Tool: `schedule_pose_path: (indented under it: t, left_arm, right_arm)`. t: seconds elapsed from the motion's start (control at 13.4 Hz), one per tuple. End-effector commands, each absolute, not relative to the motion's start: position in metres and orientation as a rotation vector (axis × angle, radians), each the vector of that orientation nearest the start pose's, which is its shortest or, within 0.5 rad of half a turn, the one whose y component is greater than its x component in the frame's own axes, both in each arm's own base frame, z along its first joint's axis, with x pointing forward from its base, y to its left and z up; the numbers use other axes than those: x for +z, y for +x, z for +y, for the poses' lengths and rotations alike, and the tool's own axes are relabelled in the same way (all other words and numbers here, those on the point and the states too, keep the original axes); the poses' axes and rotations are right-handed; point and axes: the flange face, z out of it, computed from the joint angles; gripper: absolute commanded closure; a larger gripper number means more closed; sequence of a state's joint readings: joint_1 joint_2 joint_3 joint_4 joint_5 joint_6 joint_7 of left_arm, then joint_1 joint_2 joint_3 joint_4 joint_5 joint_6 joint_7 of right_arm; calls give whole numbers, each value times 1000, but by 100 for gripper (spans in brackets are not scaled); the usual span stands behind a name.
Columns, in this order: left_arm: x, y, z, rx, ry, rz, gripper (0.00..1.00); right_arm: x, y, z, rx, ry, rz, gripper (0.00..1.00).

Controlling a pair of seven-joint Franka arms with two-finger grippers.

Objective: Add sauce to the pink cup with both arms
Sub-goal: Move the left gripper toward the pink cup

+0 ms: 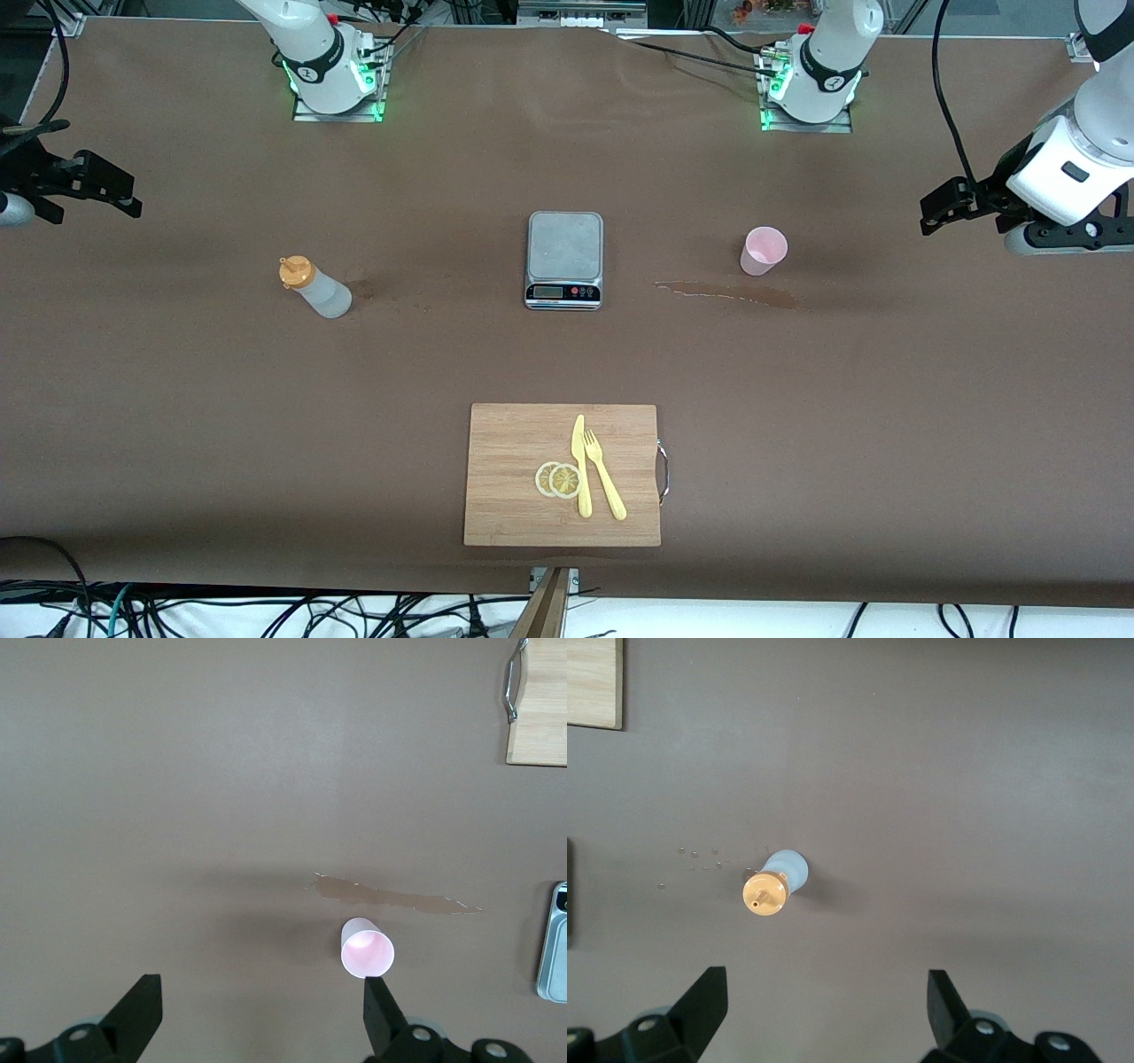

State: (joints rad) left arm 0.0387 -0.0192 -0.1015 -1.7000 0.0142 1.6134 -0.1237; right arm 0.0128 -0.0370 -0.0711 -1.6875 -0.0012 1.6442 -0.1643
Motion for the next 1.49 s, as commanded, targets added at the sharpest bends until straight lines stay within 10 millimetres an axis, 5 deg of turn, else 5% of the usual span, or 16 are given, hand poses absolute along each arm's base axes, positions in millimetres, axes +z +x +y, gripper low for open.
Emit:
schedule_pose_path:
  t: [0.0, 0.45, 0.89, 1.19, 1.42]
  left_arm:
    - [580, 539, -33, 107, -3111, -65, 0]
    - [571, 536, -40, 180, -3108, 92, 0]
    - [537, 530, -45, 451, -3079, 188, 0]
    - [485, 532, -45, 542, -3068, 185, 0]
    - [418, 513, -52, 521, -3116, 178, 0]
  right_arm:
    - [601, 549, -34, 7, -3122, -171, 0]
    - [600, 549, -34, 9, -3122, -171, 0]
    - [601, 549, -34, 7, -3124, -172, 0]
    - [601, 549, -34, 5, -3124, -172, 0]
    - [601, 549, -34, 5, -3122, -171, 0]
